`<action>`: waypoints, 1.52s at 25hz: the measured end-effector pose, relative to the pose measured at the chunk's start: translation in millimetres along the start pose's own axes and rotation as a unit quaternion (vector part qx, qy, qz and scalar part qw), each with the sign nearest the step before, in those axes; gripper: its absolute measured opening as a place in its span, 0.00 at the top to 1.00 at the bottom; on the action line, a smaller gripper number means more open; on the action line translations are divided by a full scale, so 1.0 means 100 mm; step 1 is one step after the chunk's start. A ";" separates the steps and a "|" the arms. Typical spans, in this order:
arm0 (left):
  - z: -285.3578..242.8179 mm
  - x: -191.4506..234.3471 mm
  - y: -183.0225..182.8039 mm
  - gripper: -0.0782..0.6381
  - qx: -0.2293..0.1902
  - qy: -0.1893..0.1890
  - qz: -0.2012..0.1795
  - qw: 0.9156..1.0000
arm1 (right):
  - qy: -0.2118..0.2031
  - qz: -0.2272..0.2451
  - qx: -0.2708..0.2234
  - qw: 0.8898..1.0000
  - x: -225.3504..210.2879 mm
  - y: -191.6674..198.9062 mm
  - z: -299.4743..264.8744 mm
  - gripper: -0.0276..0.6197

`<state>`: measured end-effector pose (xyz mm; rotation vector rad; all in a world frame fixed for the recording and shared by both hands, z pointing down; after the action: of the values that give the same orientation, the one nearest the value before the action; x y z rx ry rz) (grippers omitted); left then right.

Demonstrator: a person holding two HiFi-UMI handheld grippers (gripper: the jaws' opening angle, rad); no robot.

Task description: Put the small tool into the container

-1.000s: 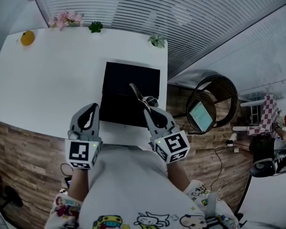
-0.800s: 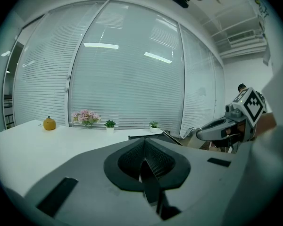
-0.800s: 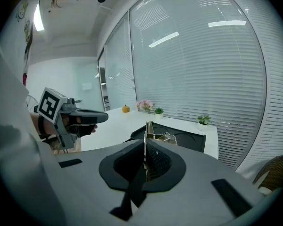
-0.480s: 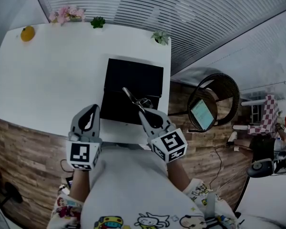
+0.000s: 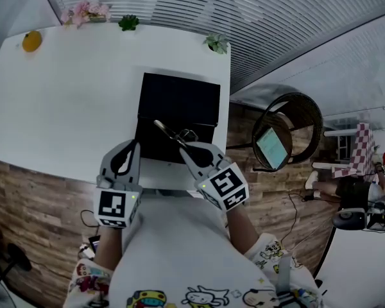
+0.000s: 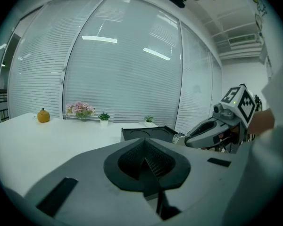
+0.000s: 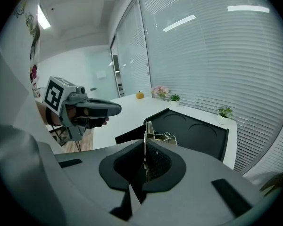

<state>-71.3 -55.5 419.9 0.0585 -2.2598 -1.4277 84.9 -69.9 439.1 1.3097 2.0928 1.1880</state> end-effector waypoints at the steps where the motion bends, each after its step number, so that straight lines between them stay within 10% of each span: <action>1: -0.01 -0.01 0.00 0.88 0.001 0.001 0.000 1.000 | -0.008 0.004 0.004 1.000 0.01 0.00 -0.02 0.95; 38: -0.05 0.34 0.05 0.88 0.015 0.003 0.017 1.000 | -0.175 -0.066 0.102 0.977 -0.06 0.32 -0.59 0.95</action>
<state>-98.9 -67.0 438.4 0.0335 -2.2672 -1.3758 63.6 -95.9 498.1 1.3310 2.0393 0.6430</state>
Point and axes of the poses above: the fingertips, and each gripper's own axes: z backward along the fingers, x to its left, y out of its underside, the point moved 4 cm from there along z, backward along the fingers, and after that the axes turned 15 degrees about z, right-handed, at the moved point
